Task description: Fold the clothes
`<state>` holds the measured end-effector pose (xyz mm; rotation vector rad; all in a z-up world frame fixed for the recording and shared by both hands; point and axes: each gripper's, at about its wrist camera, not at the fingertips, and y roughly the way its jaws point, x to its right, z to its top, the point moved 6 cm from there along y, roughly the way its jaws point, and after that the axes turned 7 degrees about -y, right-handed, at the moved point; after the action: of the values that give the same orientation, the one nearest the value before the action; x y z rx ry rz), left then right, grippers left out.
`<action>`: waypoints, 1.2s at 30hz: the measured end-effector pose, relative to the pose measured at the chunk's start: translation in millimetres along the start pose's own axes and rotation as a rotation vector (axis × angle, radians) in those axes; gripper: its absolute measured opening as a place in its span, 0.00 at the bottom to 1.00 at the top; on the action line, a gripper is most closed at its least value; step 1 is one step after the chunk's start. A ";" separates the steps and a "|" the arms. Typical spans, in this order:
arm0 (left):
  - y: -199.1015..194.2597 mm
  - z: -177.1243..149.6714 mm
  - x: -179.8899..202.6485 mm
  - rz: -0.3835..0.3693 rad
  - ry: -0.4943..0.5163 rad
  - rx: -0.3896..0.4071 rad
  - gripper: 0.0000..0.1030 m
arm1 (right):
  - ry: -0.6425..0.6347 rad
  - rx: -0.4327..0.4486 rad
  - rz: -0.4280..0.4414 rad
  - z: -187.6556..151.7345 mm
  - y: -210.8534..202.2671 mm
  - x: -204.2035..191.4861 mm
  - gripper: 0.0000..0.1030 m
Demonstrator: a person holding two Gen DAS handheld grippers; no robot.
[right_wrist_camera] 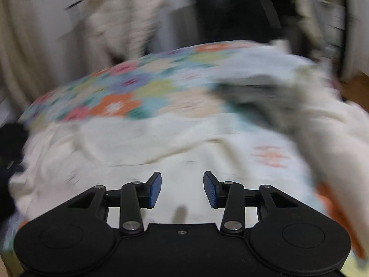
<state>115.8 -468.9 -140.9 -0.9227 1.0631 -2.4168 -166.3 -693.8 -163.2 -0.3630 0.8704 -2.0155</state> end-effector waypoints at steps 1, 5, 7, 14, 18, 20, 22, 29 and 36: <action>18.5 3.4 4.7 0.011 0.035 -0.016 0.32 | -0.047 -0.025 0.007 1.6 17.6 -9.0 0.44; 81.6 21.0 14.7 0.032 0.141 -0.082 0.30 | -0.152 -0.128 0.049 7.4 80.1 -30.4 0.43; 88.3 40.2 12.0 0.036 0.132 -0.016 0.30 | -0.164 -0.144 0.071 13.0 102.5 -29.5 0.43; 63.8 85.7 -10.7 0.041 -0.019 0.199 0.34 | -0.290 0.018 -0.030 47.5 125.6 -23.5 0.42; 54.1 85.1 -23.3 0.087 -0.020 0.221 0.46 | -0.252 0.043 -0.087 46.1 113.3 -16.7 0.42; 62.5 82.1 -25.6 0.114 0.022 0.178 0.50 | -0.152 0.052 -0.058 42.3 102.9 -9.1 0.43; 76.2 78.2 -24.8 0.131 0.070 0.111 0.51 | -0.088 0.058 -0.004 39.8 99.3 -5.7 0.45; 79.8 76.9 -36.8 0.190 0.006 0.088 0.19 | -0.103 0.024 0.246 40.0 125.0 -26.2 0.47; 48.5 77.4 -49.7 0.244 -0.051 0.151 0.16 | -0.129 0.037 0.287 31.6 97.3 -52.1 0.43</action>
<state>207.3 -515.0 -159.0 -0.7540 0.9035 -2.2255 -59.6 -700.2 -205.0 -0.3244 0.7579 -1.7220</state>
